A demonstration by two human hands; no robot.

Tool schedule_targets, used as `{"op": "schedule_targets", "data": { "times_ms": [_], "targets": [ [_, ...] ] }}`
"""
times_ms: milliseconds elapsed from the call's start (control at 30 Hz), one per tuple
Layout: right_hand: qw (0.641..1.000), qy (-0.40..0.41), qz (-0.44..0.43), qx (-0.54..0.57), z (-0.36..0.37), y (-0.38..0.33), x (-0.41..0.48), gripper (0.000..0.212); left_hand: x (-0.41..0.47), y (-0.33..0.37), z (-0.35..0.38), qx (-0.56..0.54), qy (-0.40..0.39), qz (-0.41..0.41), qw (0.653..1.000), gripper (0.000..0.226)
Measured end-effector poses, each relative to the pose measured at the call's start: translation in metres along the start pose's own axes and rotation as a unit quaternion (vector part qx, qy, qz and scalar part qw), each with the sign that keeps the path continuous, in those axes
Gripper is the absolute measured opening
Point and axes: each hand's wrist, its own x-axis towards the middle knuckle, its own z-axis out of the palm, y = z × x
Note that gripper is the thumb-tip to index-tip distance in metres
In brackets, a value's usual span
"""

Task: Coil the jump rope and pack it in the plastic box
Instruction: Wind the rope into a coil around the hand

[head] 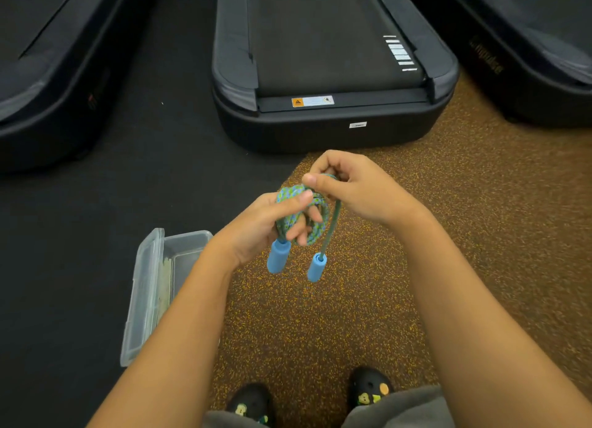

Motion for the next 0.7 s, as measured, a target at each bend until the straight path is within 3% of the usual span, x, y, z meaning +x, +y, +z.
{"op": "schedule_targets", "data": {
  "times_ms": [200, 400, 567, 700],
  "targets": [
    [0.994, 0.006, 0.022, 0.112, 0.017, 0.002, 0.002, 0.019, -0.003, 0.002, -0.004, -0.175, -0.031, 0.042, 0.983, 0.025],
    [0.997, -0.022, 0.06, 0.053, 0.032, 0.017, 0.003, 0.024, -0.001, 0.007, -0.011, -0.345, 0.023, 0.116, 0.931, 0.023],
    [0.992, -0.086, 0.085, -0.018, 0.038, 0.025, 0.002, 0.023, 0.002, 0.007, -0.014, -0.347, 0.126, 0.133, 0.92, 0.033],
    [0.983, -0.141, 0.103, -0.061, 0.04, 0.023, -0.001, 0.02, 0.007, 0.002, -0.019, -0.254, 0.216, 0.137, 0.933, 0.028]
  ]
}}
